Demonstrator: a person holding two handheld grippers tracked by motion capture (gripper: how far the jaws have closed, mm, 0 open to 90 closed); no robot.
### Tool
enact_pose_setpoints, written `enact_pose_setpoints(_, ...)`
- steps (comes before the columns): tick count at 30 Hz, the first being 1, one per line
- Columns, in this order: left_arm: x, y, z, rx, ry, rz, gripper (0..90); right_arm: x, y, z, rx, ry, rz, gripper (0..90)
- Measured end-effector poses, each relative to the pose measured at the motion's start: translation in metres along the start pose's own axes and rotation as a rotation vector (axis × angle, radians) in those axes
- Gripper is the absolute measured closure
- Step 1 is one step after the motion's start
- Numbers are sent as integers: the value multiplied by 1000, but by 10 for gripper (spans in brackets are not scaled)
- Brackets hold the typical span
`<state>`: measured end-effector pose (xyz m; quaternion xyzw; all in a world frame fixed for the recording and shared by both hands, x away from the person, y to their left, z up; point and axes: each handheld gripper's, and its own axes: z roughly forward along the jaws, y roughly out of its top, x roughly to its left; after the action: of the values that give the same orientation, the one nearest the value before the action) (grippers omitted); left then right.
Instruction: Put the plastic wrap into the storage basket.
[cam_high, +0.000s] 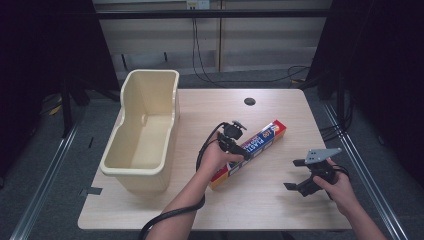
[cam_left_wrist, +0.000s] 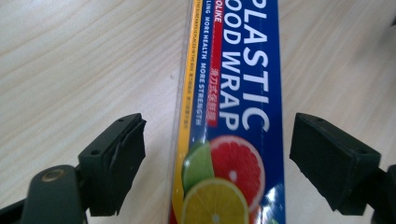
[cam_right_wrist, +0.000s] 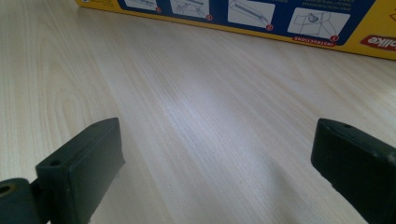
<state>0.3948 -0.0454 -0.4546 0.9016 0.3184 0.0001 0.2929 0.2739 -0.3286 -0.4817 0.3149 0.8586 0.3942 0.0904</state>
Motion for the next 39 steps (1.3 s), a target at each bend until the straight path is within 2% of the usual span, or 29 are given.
enact_pose_setpoints(3,0,4,5,7,-2,-14,160,1,0,1,5,1,-2,21)
enact_pose_setpoints(4,-2,5,8,-3,8,-38,160,1,0,1,7,3,-5,21)
enact_pose_setpoints(5,1,6,7,25,16,-2,160,1,0,1,7,3,-8,21)
enact_pose_setpoints(8,1,8,12,20,19,-18,163,0,1,0,1,-3,-4,21)
enact_pose_setpoints(9,1,8,13,32,14,-19,165,1,1,-1,0,-4,1,21)
enact_pose_setpoints(10,-1,9,16,5,16,-54,170,0,0,-1,-2,-6,-1,21)
enact_pose_setpoints(11,1,10,15,45,9,-19,182,0,0,-1,-1,-8,-2,21)
enact_pose_setpoints(12,-1,9,20,20,11,-51,189,0,0,-1,-2,-5,0,21)
enact_pose_setpoints(13,1,10,20,40,1,-28,207,0,0,-1,-3,-8,6,21)
enact_pose_setpoints(15,-3,12,20,48,-16,-6,296,0,-1,-2,-6,-11,5,21)
enact_pose_setpoints(16,-5,14,18,67,3,21,350,0,-1,-3,-7,-11,3,21)
enact_pose_setpoints(17,-7,16,16,72,19,26,372,0,-1,-3,-7,-12,3,21)
enact_pose_setpoints(18,-8,18,15,97,35,36,388,-1,-1,-3,-11,-8,0,21)
enact_pose_setpoints(19,-9,20,13,127,40,34,393,-1,-1,-3,-11,-7,3,21)
enact_pose_setpoints(20,-10,20,12,135,46,24,400,-1,-1,-3,-12,-7,2,21)
enact_pose_setpoints(22,-10,20,7,140,51,19,405,-1,-1,-2,-12,0,-3,21)
enact_pose_setpoints(23,-8,21,4,146,48,31,406,0,0,-2,-12,0,-4,21)
enact_pose_setpoints(26,-6,23,-9,157,39,-5,408,0,0,-2,-8,1,-1,21)
enact_pose_setpoints(27,-5,24,-17,178,33,-13,408,0,0,-2,-8,3,2,21)
enact_pose_setpoints(29,-3,25,-27,191,35,-16,408,0,0,-2,-8,3,-3,21)
enact_pose_setpoints(35,4,27,-57,193,33,-54,408,1,1,-1,-10,5,-5,21)
enact_pose_setpoints(36,4,27,-60,178,34,-71,408,1,1,-1,-11,3,-6,21)
enact_pose_setpoints(39,6,29,-76,179,51,-71,407,2,2,-1,-7,1,-5,21)
